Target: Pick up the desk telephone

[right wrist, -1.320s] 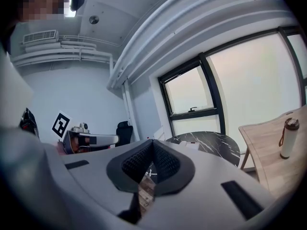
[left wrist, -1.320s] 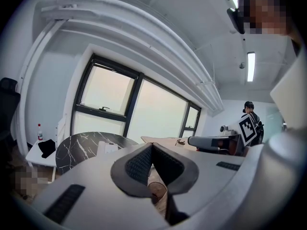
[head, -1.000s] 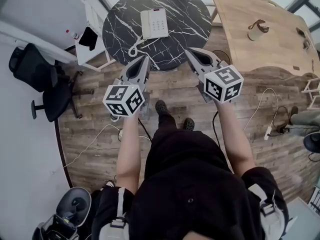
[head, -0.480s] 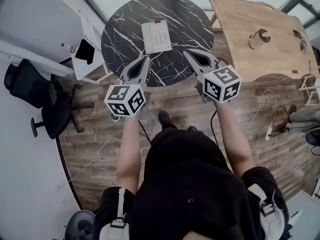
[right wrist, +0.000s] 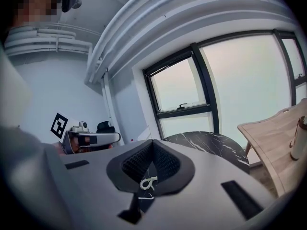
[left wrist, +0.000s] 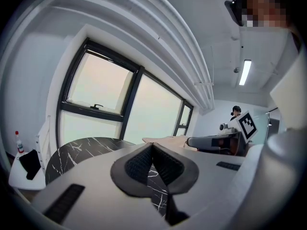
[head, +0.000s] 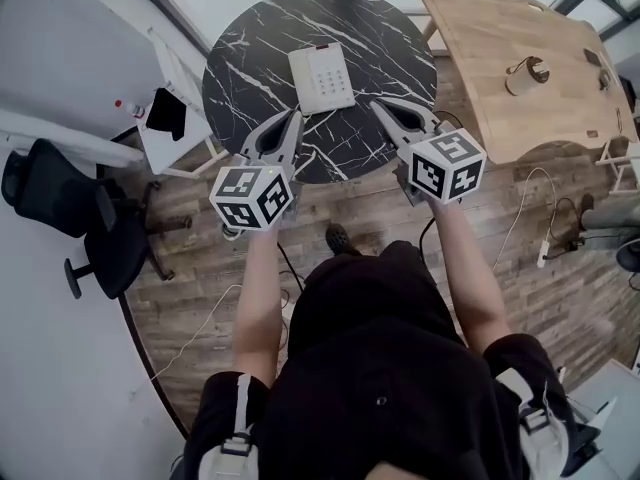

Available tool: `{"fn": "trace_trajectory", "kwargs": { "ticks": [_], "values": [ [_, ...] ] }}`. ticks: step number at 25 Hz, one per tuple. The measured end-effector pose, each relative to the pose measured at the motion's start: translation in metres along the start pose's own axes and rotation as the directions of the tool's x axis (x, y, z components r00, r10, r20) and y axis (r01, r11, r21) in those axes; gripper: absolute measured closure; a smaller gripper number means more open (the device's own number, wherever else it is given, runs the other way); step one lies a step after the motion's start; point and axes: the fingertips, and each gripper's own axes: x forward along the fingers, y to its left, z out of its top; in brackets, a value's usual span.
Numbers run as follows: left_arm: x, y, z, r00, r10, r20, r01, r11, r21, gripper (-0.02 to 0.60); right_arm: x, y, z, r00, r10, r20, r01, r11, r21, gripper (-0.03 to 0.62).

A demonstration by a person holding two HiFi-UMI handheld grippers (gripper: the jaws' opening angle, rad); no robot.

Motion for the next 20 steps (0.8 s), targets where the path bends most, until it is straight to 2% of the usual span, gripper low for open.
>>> {"fn": "trace_trajectory", "kwargs": {
  "ticks": [10,16,20],
  "values": [
    [0.012,0.025,-0.015,0.998,-0.039,-0.043,0.038,0.999,-0.031,0.565,0.021,0.000,-0.017,0.998,-0.041,-0.037,0.042,0.999,0.031,0.565],
    [0.023,0.036,-0.018,0.997,-0.036,-0.062,0.033,0.999,-0.040,0.565,0.034,-0.011,-0.022,0.997,-0.045,-0.061,0.048,0.998,0.046,0.565],
    [0.032,0.053,-0.025,0.995,-0.005,-0.097,0.002,0.999,-0.034,0.565,0.050,-0.020,-0.024,0.997,-0.039,-0.063,0.043,0.997,0.064,0.565]
  ]
}}
